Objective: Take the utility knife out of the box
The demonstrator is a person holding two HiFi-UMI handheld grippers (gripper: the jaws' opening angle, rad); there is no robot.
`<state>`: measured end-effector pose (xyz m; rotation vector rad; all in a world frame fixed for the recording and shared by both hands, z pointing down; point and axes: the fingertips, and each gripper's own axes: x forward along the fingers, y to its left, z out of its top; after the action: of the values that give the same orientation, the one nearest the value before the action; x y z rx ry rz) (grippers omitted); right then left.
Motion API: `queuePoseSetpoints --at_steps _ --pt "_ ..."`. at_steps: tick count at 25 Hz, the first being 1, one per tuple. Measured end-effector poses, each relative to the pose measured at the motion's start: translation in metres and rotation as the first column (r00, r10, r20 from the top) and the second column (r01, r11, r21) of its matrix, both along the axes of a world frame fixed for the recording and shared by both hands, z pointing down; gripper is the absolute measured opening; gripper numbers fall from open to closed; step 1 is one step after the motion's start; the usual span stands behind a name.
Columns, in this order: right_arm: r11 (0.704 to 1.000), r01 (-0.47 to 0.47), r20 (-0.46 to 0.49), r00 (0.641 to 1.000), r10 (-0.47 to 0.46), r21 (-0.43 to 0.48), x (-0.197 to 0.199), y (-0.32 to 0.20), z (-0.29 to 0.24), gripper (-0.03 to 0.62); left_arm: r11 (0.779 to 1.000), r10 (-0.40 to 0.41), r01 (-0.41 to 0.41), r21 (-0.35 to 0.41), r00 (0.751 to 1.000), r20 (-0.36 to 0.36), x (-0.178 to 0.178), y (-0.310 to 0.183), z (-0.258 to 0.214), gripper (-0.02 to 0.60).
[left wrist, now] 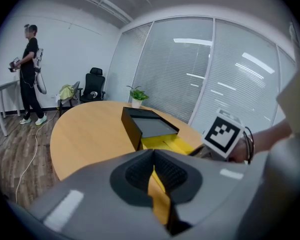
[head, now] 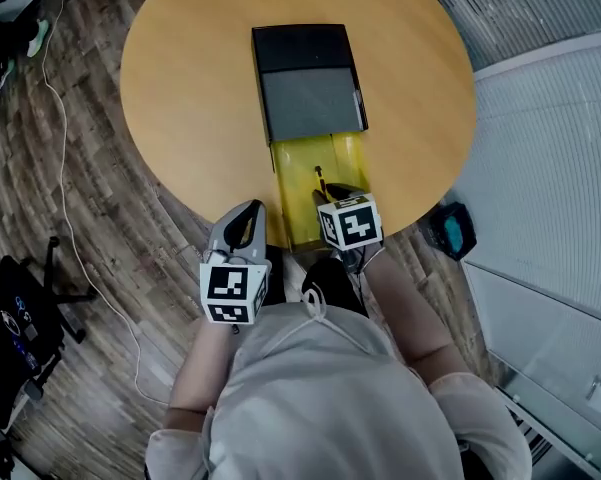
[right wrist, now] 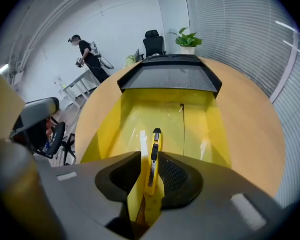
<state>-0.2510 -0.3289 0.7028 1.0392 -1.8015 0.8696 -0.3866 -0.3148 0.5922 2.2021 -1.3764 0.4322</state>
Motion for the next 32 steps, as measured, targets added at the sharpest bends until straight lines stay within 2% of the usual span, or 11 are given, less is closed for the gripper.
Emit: queuePoseSetpoints --at_steps 2,4,8,13,23,28,32 --pt "1.000 -0.008 -0.033 0.999 0.008 -0.003 0.000 -0.004 0.006 0.112 1.000 0.002 -0.002 -0.007 1.000 0.003 -0.003 -0.002 0.005 0.005" --pt "1.000 -0.021 -0.066 0.998 0.021 -0.001 0.003 -0.007 0.009 0.067 1.000 0.001 -0.001 -0.011 1.000 0.002 -0.006 -0.004 0.007 0.006" --pt "0.999 -0.043 -0.059 0.997 0.043 -0.007 0.003 -0.008 0.010 0.064 1.000 0.001 -0.001 -0.015 1.000 0.000 -0.010 -0.007 0.010 0.006" --pt "1.000 0.002 -0.088 0.996 -0.001 0.016 0.002 -0.010 0.011 0.064 1.000 -0.004 0.004 -0.026 1.000 -0.012 -0.008 -0.010 0.011 0.006" --pt "0.999 -0.010 -0.011 1.000 0.011 0.031 0.000 -0.001 -0.001 0.061 1.000 0.004 -0.005 -0.019 1.000 -0.019 0.004 0.004 -0.005 0.006" --pt "0.992 -0.009 0.047 0.999 0.003 0.126 -0.006 -0.001 -0.043 0.061 0.999 0.018 -0.017 0.032 1.000 -0.016 0.011 0.003 -0.026 0.006" --pt "0.973 -0.003 0.100 0.995 -0.021 0.230 -0.007 -0.003 -0.088 0.061 0.996 0.020 -0.019 0.084 1.000 -0.012 0.017 0.000 -0.049 0.006"
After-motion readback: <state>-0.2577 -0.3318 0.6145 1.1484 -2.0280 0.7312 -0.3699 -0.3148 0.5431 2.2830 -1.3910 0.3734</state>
